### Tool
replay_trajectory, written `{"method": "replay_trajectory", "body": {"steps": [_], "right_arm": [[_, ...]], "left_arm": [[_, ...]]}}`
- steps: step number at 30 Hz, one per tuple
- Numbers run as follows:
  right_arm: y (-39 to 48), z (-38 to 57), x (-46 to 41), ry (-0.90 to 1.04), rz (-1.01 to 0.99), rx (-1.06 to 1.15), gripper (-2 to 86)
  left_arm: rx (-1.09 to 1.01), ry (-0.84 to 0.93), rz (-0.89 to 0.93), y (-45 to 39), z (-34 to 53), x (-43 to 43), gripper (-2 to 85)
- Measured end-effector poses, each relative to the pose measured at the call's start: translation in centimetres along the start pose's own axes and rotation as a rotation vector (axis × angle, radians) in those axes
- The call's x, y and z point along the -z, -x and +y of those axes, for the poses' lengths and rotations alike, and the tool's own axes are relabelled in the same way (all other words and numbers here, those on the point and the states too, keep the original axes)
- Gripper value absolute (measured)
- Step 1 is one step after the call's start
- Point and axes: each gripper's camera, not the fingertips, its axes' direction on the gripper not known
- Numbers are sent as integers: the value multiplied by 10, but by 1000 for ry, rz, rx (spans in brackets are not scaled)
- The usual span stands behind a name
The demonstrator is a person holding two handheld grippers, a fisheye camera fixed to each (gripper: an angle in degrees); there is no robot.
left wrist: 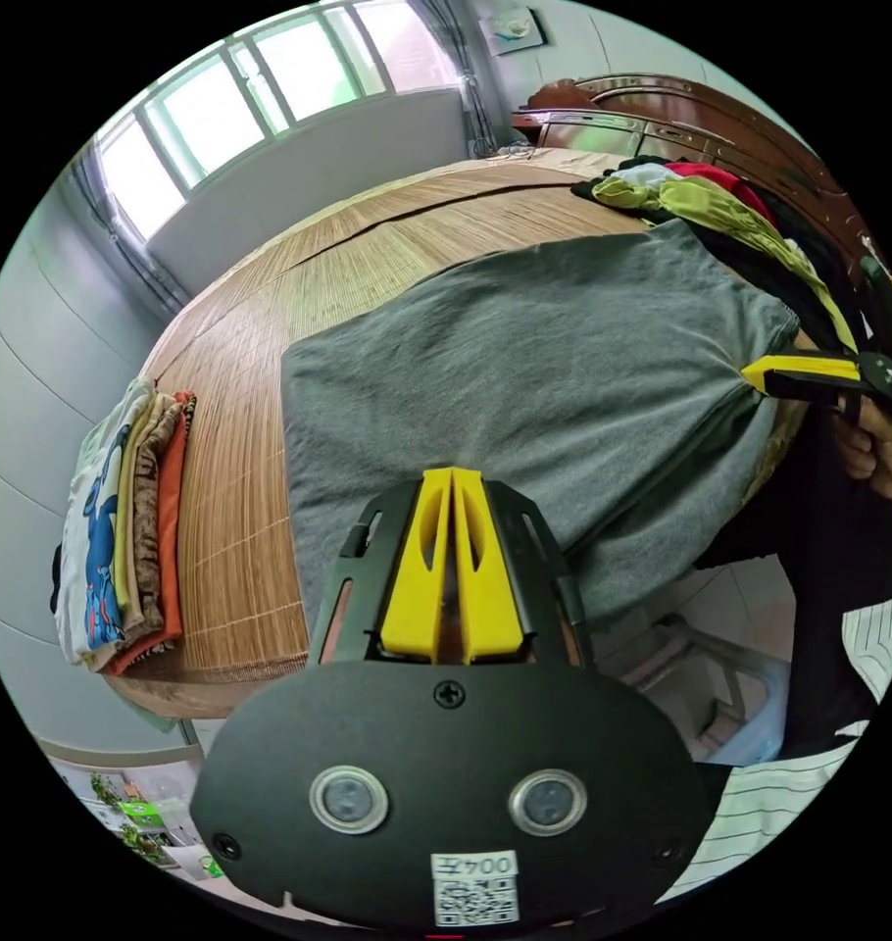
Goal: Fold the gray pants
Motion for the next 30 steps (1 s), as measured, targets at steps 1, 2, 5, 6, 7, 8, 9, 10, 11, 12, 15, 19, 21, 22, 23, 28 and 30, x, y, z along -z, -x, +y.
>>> {"method": "replay_trajectory", "body": {"steps": [1,2,5,6,7,8,9,10,11,12,15,19,21,22,23,28,30], "right_arm": [[1,1,-1,-3,-4,1,-5],[-1,2,-2,-6,-20,-7,-4],[-9,9,-4,-31,-61,-21,2],[-11,11,-4,-35,-76,-30,3],[-19,13,-2,-40,-119,-52,11],[-29,15,2,-37,-170,-88,24],[-36,17,6,-45,-191,-128,35],[-54,27,18,-108,-236,-229,51],[-76,43,30,-182,-296,-350,65],[-88,51,34,-209,-337,-410,73],[-151,96,38,-275,-515,-705,107],[-205,133,22,-312,-662,-934,119],[-216,135,13,-293,-701,-961,121],[-222,135,7,-269,-704,-983,121],[-227,137,2,-265,-719,-1001,119],[-246,138,-9,-283,-782,-1014,117],[-253,137,-13,-284,-793,-1016,118]], "left_arm": [[1,-3,20,0,-2,0,4],[-3,-5,29,0,-3,0,4],[4,-19,76,0,-7,1,4],[2,-27,75,-4,-8,2,4],[-7,-31,60,-9,-11,3,4],[-12,-31,51,-12,-12,4,5],[-30,-29,35,-17,-15,7,6],[-37,-12,18,-21,-20,11,8],[-37,2,22,-22,-23,14,9],[-24,-8,44,-26,-30,25,12],[-4,-196,122,-46,-46,70,21],[-162,-340,272,-127,-84,96,73],[-258,-318,258,-173,-103,93,107],[-313,-291,238,-201,-115,88,121],[-341,-280,233,-215,-120,86,126],[-506,-257,220,-308,-151,77,145],[-521,-251,211,-328,-159,74,150]]}}
